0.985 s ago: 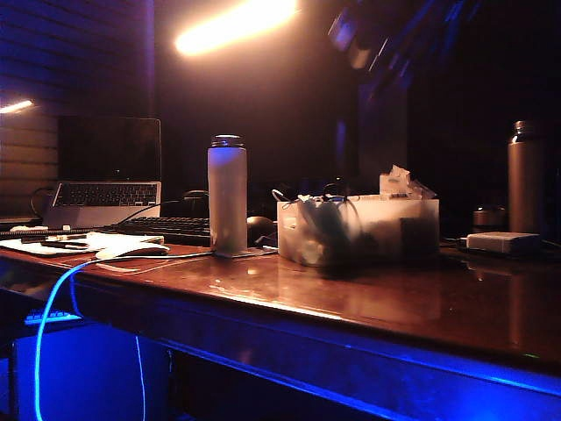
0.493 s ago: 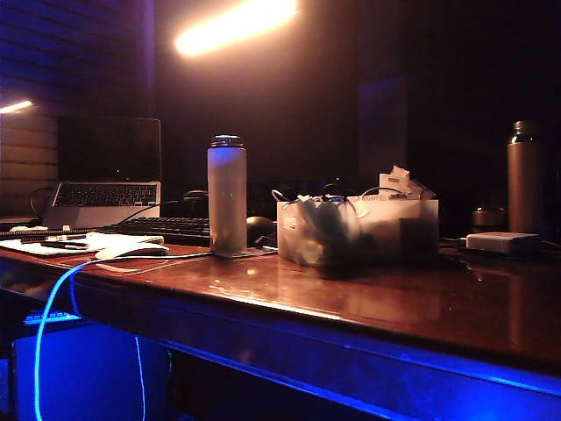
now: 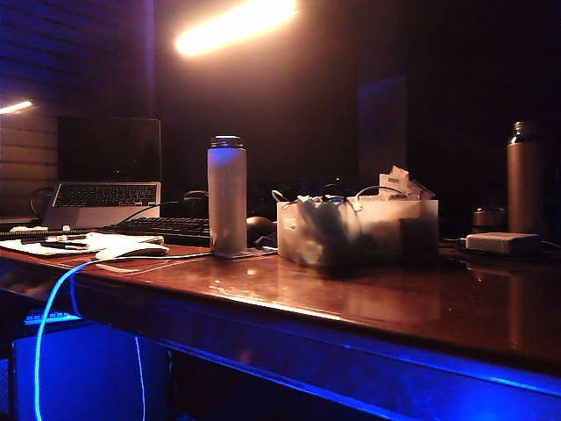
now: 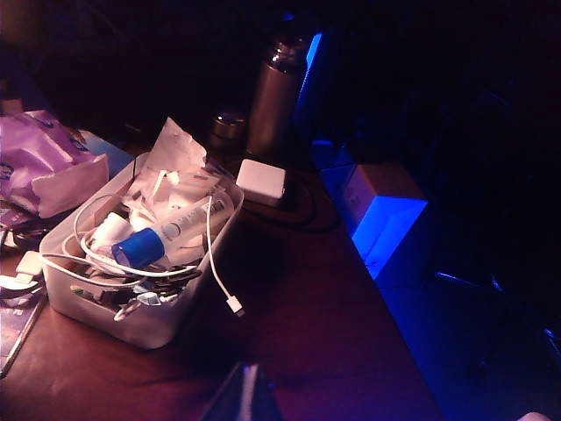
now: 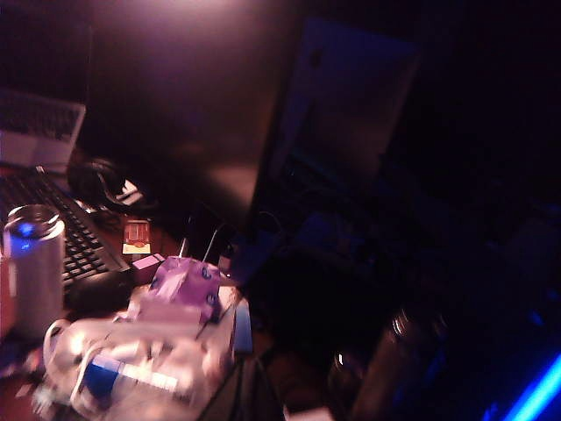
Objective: Pick up the liquid glue and place it into the translucent box.
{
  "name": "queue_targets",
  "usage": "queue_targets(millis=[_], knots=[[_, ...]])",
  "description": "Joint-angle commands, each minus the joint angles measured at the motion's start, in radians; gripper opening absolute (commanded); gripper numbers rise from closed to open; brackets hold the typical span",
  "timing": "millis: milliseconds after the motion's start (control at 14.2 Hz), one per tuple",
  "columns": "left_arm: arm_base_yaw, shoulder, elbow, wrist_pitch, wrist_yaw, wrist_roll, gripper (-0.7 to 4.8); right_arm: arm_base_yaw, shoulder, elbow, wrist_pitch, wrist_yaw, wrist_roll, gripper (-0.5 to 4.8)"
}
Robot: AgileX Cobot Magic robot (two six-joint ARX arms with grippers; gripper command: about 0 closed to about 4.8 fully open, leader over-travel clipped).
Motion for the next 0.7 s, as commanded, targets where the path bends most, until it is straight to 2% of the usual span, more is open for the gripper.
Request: queue_targets(millis=[70,211,422,633,704], knots=[[0.001,-0.004,0.005,-0.021,0.006,0.019,-0.06,0.000,-0.211,-0.236,0.034,-0.005,0.036,0.00],[0.001,-0.004,0.005,-0.051,0.007,0.039,-0.06,0.002,-0.382,-0.465,0.088,-0.015,0.122,0.00],[0.001,-0.004,0.005,-0.055,0.006,0.039,-0.06,0.002,-0.586,-0.764,0.113,-0.027,0.181,0.00],[0.000,-0.004,0.005,-0.059,0.006,0.038,-0.06,0.003,-0.717,-0.962,0.113,-0.027,0.335,0.00],[0.001,-0.004,0.005,-0.060,0.006,0.039,-0.06,0.003,-0.739,-1.003,0.111,-0.024,0.342,0.00]])
